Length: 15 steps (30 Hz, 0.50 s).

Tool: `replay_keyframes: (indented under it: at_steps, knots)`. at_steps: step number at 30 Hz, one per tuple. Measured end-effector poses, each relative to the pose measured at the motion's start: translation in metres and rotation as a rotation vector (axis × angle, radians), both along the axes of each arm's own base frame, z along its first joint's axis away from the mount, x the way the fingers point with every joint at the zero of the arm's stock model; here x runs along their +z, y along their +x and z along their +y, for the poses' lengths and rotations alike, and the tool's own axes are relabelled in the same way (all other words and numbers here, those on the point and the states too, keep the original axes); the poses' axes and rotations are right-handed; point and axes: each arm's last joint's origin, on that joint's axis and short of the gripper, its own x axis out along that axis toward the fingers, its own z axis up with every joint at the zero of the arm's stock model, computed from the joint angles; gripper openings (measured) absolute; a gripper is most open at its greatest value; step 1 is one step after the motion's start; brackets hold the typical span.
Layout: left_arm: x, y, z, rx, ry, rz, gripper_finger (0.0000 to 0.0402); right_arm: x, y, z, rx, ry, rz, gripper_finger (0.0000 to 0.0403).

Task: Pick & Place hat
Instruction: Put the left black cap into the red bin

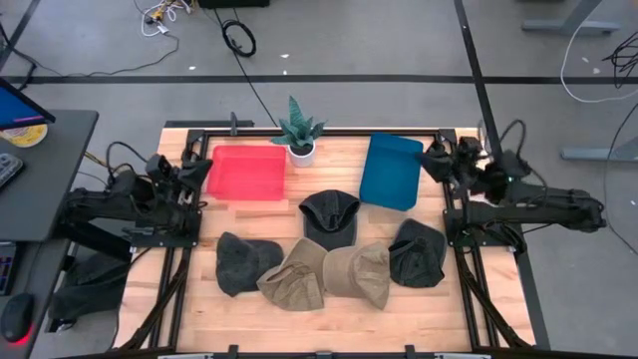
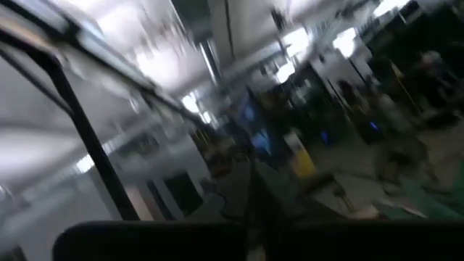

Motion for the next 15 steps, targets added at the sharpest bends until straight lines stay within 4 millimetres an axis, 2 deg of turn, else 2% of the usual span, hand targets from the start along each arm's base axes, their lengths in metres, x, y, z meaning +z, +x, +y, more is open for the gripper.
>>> replay_keyframes:
  at_steps: [4,10,15]
  knots:
    - [0.035,0.015,-0.001,0.024,0.037,0.039,0.0051,0.036,-0.002,0.001,-0.018,-0.068,0.138,0.007]
    - [0.086,0.043,-0.003,0.023,0.047,0.14,0.0105,0.087,-0.018,0.005,-0.008,-0.159,0.182,0.0136]
    - [0.118,0.07,-0.005,0.002,0.037,0.37,0.0153,0.105,-0.022,0.006,0.014,-0.129,0.315,0.0173]
